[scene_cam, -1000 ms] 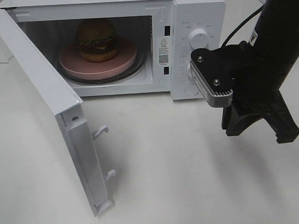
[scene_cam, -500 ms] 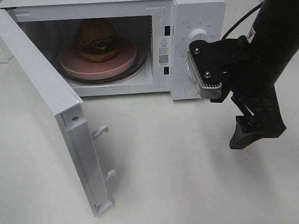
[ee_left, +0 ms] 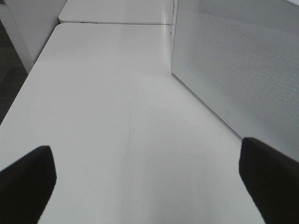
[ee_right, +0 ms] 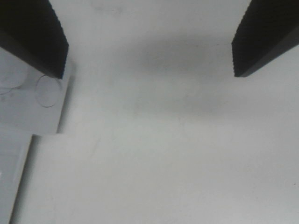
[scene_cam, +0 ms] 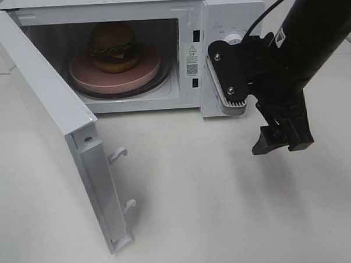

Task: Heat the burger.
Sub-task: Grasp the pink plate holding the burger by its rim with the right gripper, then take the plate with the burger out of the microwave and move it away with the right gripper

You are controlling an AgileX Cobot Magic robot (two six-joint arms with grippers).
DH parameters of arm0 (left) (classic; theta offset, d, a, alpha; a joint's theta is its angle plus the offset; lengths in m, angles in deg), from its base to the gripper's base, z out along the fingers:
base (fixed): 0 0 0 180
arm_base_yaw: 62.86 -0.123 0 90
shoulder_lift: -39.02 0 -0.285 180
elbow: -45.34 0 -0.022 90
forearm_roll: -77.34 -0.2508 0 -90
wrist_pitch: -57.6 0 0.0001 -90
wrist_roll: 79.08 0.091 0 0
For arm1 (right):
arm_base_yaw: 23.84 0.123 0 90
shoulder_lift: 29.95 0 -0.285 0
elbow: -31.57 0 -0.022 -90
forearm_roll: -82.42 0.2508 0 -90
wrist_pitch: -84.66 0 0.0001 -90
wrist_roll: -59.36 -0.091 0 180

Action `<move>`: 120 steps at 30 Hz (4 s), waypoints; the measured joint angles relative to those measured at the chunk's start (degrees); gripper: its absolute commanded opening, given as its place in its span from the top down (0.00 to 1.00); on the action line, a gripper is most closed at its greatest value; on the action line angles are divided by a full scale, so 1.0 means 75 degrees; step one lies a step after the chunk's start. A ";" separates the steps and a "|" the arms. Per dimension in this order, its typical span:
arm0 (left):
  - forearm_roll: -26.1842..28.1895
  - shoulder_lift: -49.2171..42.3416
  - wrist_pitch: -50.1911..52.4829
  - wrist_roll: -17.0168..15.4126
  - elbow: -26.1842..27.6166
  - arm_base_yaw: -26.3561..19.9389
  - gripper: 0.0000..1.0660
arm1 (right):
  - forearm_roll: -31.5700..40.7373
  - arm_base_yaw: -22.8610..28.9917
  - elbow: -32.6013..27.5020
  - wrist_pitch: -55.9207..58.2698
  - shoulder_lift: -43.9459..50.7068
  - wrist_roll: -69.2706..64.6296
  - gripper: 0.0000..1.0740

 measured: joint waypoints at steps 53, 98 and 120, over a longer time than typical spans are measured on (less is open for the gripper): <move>0.0000 0.0000 0.0000 0.0000 0.0000 0.0000 0.06 | -0.0810 0.0963 0.4339 -0.2269 -0.4507 -0.0397 0.20; 0.0000 0.0000 0.0000 0.0000 0.0000 0.0000 0.06 | -0.0435 0.0795 0.7838 -0.1024 -0.6975 -0.0733 0.38; 0.0000 0.0000 0.0000 0.0000 0.0000 0.0000 0.06 | -0.0283 0.0810 0.7861 -0.1001 -0.6914 0.0084 0.98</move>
